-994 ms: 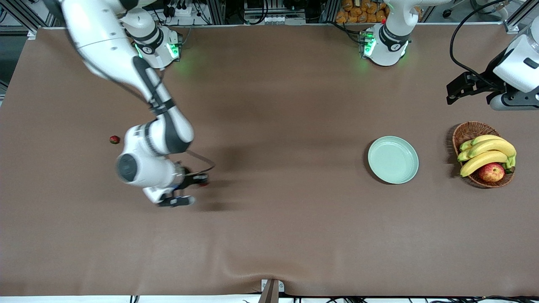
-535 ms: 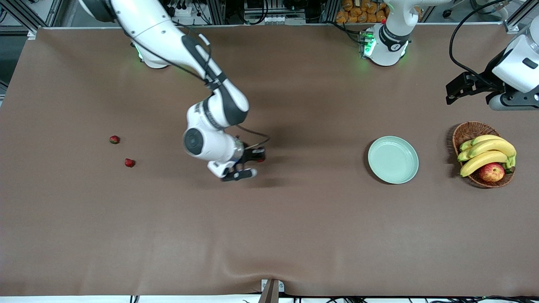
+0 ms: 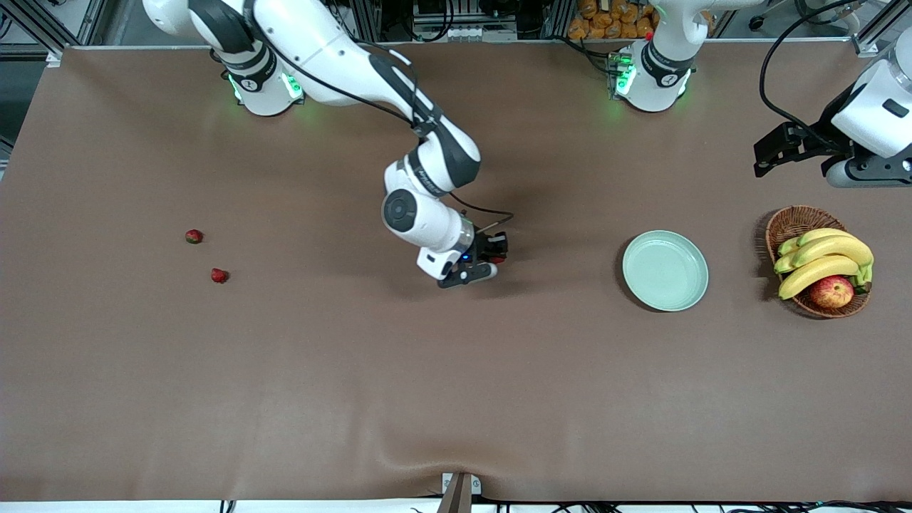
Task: Collect all strawberries into plate
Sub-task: 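Carry the strawberry to mid-table with the right gripper while the left gripper approaches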
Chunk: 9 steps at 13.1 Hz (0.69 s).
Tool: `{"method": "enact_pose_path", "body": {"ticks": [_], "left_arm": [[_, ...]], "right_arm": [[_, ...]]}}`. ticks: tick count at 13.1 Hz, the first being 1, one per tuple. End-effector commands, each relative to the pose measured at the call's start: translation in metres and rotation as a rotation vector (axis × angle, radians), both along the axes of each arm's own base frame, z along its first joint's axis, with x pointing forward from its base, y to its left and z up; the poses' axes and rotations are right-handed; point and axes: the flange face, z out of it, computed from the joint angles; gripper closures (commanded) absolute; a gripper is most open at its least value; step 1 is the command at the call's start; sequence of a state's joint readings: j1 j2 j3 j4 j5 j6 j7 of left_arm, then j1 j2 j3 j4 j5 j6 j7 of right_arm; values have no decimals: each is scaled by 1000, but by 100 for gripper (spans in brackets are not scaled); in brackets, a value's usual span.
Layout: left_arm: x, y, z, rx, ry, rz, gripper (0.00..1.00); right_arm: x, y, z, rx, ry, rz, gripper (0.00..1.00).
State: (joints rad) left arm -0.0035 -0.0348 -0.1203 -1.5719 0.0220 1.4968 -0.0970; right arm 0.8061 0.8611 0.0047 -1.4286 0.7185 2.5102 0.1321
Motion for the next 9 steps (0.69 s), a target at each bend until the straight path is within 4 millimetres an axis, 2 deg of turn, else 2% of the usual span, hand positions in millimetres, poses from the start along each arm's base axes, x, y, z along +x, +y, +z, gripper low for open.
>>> {"method": "enact_pose_path", "body": {"ticks": [1, 2, 3, 5, 6, 9], "left_arm": [[0, -1, 0, -12, 6, -24, 0], [-1, -2, -1, -13, 8, -24, 0], [-1, -2, -1, -13, 9, -26, 0], [-1, -5, -1, -13, 9, -29, 0], [0, -7, -3, -13, 12, -32, 0], [4, -17, -12, -25, 26, -41, 0]], "right_arm": [[5, 12, -11, 13, -9, -10, 73], [5, 11, -13, 9, -8, -8, 52], [4, 11, -16, 5, -8, -5, 39], [2, 12, -18, -1, -10, 3, 31], [8, 8, -11, 3, -23, 5, 28], [32, -34, 0, -32, -23, -46, 3]]}}
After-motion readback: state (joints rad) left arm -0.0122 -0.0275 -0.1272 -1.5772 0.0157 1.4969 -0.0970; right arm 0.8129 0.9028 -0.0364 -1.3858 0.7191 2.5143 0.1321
